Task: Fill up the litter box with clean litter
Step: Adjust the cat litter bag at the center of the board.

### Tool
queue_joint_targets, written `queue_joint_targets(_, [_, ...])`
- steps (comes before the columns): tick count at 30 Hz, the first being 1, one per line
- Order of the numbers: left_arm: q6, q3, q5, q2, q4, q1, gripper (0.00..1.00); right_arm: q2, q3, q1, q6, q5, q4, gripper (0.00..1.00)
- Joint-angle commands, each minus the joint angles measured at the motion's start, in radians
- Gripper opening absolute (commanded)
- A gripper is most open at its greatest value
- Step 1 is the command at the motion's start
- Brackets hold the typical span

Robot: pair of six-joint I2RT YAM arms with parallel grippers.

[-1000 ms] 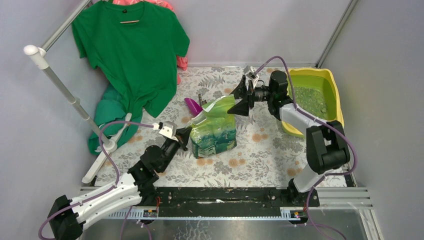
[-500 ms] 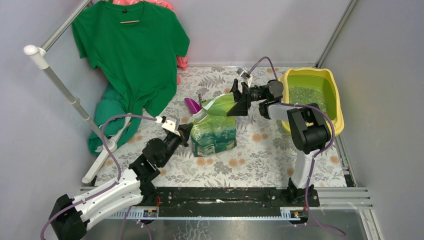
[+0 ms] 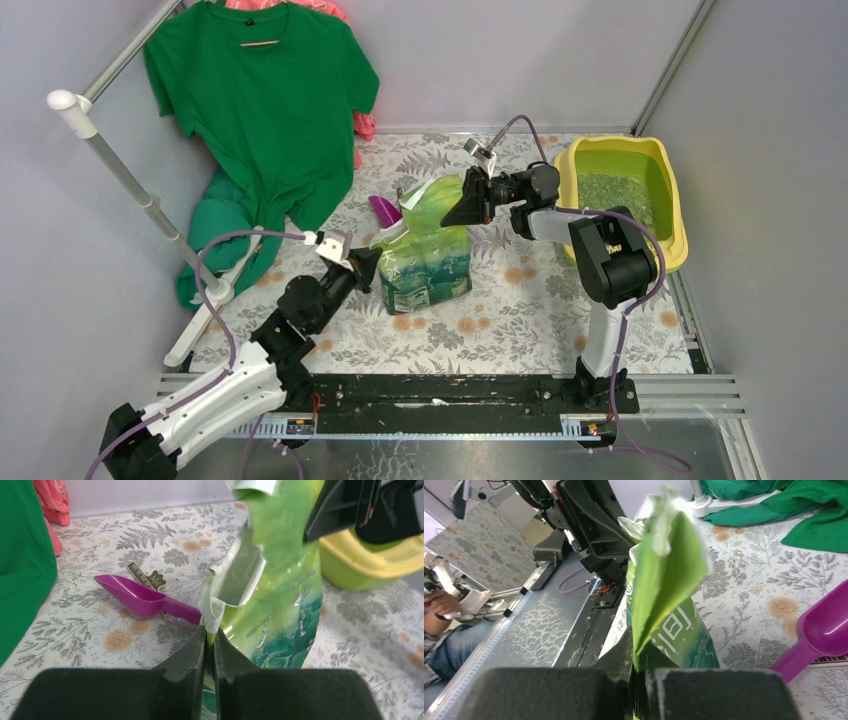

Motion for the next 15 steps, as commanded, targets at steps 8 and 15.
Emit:
queue_joint_targets(8, [-0.015, -0.029, -0.012, -0.019, 0.229, 0.036, 0.99, -0.030, 0.032, 0.004, 0.102, -0.008, 0.136, 0.00])
queue_joint_targets(15, [0.008, -0.065, 0.046, 0.108, 0.343, 0.045, 0.99, -0.013, 0.057, 0.003, 0.146, -0.045, 0.144, 0.00])
